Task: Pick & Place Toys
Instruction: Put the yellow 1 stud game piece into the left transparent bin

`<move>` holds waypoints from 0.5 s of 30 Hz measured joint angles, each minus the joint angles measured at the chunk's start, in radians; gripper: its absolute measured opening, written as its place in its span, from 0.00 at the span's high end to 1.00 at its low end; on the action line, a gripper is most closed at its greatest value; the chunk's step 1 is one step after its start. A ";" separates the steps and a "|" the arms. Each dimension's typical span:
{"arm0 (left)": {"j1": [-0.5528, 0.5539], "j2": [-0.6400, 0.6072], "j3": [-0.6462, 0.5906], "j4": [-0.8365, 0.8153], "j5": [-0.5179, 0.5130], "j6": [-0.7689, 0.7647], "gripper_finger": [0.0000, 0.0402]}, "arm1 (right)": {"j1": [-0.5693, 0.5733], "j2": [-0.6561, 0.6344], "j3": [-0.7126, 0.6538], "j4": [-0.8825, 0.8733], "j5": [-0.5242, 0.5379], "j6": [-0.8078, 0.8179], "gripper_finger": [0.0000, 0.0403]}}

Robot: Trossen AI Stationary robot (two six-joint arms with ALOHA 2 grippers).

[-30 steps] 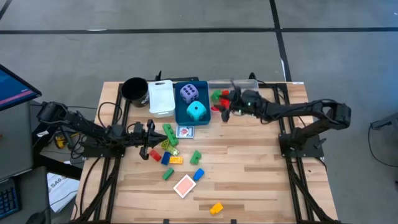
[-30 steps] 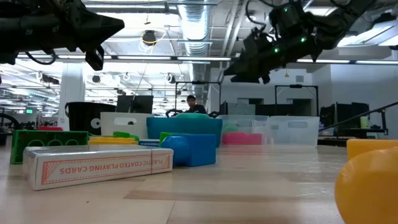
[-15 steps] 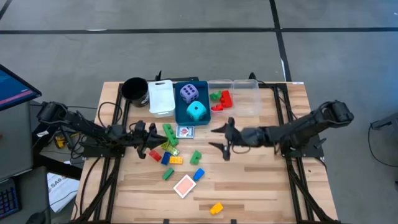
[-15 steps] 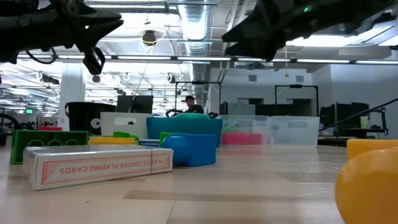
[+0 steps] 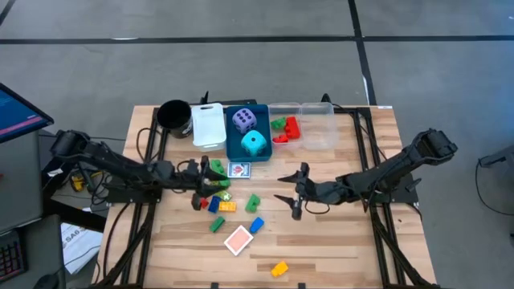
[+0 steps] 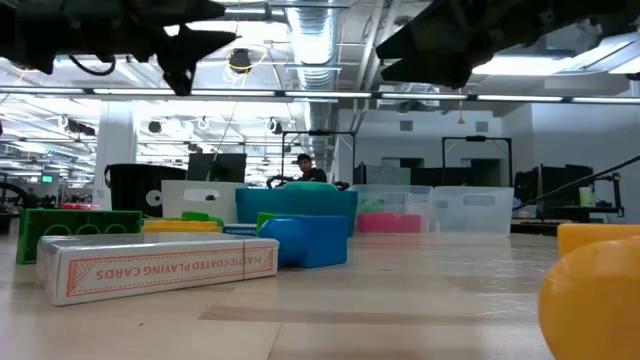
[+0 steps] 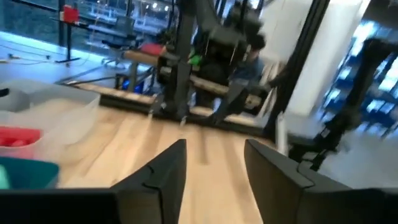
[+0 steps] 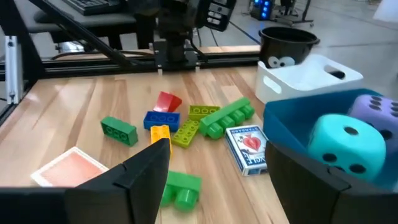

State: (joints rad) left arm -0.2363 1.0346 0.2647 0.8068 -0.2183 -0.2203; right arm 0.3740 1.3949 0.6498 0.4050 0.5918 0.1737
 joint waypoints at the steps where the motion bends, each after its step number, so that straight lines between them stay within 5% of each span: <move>1: 0.000 0.018 0.010 -0.016 -0.022 0.008 0.60 | 0.000 0.000 0.000 -0.011 0.008 0.012 0.36; 7: 0.015 0.096 0.030 -0.154 -0.202 0.010 0.56 | -0.001 0.000 0.000 -0.084 0.038 0.037 0.36; 15: 0.078 0.094 0.030 -0.258 -0.217 0.132 0.51 | -0.016 0.000 0.000 -0.143 0.040 0.037 0.36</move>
State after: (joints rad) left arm -0.1584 1.1284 0.2947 0.5486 -0.4356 -0.0880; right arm 0.3577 1.3949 0.6498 0.2616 0.6323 0.2106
